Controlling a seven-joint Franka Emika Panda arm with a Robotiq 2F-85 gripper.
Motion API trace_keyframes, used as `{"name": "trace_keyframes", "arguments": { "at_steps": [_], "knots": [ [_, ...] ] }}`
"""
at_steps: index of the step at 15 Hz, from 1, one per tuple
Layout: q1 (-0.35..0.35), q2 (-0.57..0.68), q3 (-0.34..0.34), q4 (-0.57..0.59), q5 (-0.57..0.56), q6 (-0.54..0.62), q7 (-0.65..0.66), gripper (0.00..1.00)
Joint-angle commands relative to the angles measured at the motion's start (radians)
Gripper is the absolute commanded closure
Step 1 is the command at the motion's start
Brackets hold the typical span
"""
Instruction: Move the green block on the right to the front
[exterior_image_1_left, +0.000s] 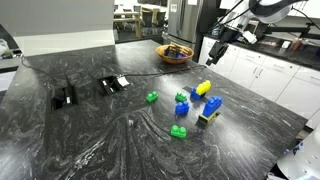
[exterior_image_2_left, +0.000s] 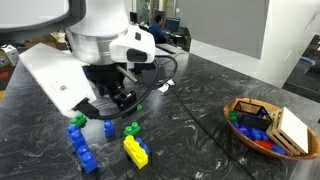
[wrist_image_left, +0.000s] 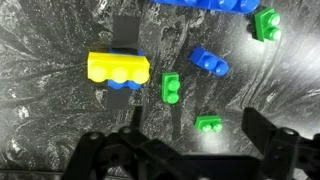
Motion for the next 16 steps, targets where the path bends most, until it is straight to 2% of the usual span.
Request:
{"name": "trace_keyframes", "arguments": {
  "at_steps": [1, 5, 9, 15, 16],
  "knots": [
    [-0.021, 0.002, 0.018, 0.002, 0.008, -0.003, -0.006, 0.00],
    [-0.021, 0.002, 0.018, 0.002, 0.008, -0.003, -0.006, 0.00],
    [-0.008, 0.098, 0.050, 0.070, -0.047, -0.056, -0.004, 0.00],
    [-0.007, 0.268, 0.127, 0.208, -0.125, -0.047, 0.035, 0.00],
    [-0.005, 0.235, 0.125, 0.157, -0.093, -0.016, 0.017, 0.00]
  ]
}}
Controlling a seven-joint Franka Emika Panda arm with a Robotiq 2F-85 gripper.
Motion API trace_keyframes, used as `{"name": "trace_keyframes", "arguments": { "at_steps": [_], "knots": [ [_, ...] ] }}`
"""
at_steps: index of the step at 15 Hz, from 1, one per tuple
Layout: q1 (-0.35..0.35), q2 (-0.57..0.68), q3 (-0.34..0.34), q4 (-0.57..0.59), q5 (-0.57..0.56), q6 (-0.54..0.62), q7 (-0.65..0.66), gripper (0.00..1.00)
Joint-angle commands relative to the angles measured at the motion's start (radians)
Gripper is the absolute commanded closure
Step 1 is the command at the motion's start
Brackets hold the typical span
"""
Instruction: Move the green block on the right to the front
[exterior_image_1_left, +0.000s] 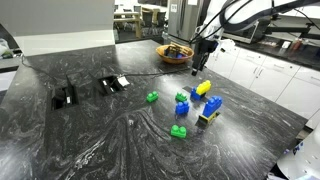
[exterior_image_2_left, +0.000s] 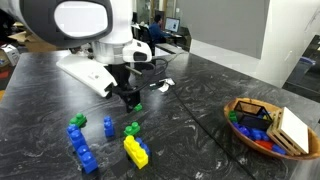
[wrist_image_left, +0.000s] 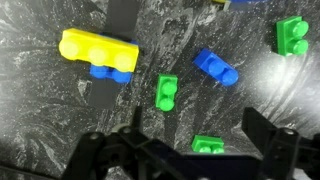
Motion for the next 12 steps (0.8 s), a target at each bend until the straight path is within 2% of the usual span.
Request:
{"name": "trace_keyframes", "arguments": {
  "at_steps": [1, 8, 12],
  "knots": [
    [-0.011, 0.018, 0.013, 0.020, -0.009, -0.002, 0.004, 0.00],
    [-0.014, 0.029, 0.013, 0.035, -0.018, -0.006, 0.005, 0.00],
    [-0.017, 0.083, 0.010, 0.050, 0.009, 0.031, 0.024, 0.00]
  ]
}}
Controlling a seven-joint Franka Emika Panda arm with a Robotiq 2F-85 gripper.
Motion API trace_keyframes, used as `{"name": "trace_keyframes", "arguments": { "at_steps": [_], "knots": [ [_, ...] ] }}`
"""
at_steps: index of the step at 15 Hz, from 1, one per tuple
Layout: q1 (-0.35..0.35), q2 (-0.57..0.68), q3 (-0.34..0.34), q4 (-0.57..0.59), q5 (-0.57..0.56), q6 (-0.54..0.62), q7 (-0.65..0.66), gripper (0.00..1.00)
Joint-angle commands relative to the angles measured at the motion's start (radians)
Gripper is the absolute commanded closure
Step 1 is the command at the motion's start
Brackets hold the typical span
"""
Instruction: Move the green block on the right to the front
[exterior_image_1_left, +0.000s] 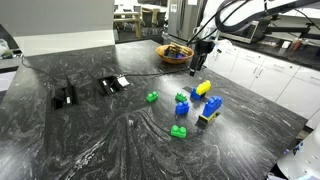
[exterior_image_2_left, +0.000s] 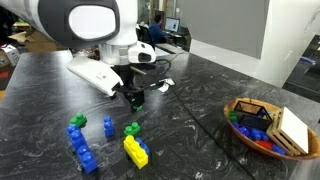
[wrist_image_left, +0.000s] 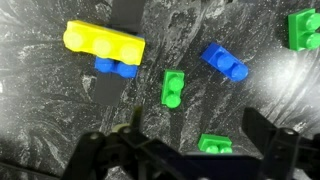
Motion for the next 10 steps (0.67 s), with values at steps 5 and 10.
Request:
{"name": "trace_keyframes", "arguments": {
  "at_steps": [5, 10],
  "knots": [
    [-0.009, 0.131, 0.022, 0.030, 0.002, 0.105, 0.076, 0.00],
    [0.008, 0.226, 0.040, 0.070, -0.068, 0.141, 0.195, 0.00]
  ]
}}
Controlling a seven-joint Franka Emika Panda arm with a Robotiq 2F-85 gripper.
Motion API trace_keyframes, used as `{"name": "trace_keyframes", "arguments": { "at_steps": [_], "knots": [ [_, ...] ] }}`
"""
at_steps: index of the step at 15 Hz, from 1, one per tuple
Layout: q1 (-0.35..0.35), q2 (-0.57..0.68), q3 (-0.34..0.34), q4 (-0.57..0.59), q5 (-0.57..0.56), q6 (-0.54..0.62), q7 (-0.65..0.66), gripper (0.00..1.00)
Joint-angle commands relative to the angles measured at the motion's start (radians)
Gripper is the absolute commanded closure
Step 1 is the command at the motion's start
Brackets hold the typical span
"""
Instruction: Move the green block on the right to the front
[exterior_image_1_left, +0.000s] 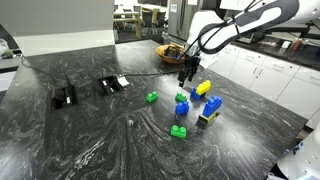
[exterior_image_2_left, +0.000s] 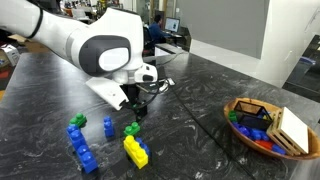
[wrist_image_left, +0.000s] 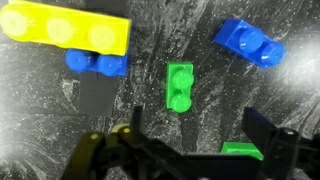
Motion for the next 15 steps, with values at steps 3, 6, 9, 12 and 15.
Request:
{"name": "trace_keyframes", "arguments": {
  "at_steps": [3, 6, 9, 12, 15],
  "knots": [
    [0.017, 0.075, 0.022, 0.040, -0.077, -0.002, 0.093, 0.00],
    [0.028, 0.104, 0.027, 0.048, -0.102, 0.004, 0.098, 0.00],
    [0.026, 0.123, 0.032, 0.054, -0.089, 0.003, 0.082, 0.00],
    [0.023, 0.145, 0.036, 0.056, -0.073, 0.010, 0.068, 0.00],
    [0.021, 0.169, 0.041, 0.061, -0.060, 0.011, 0.066, 0.00]
  ]
}}
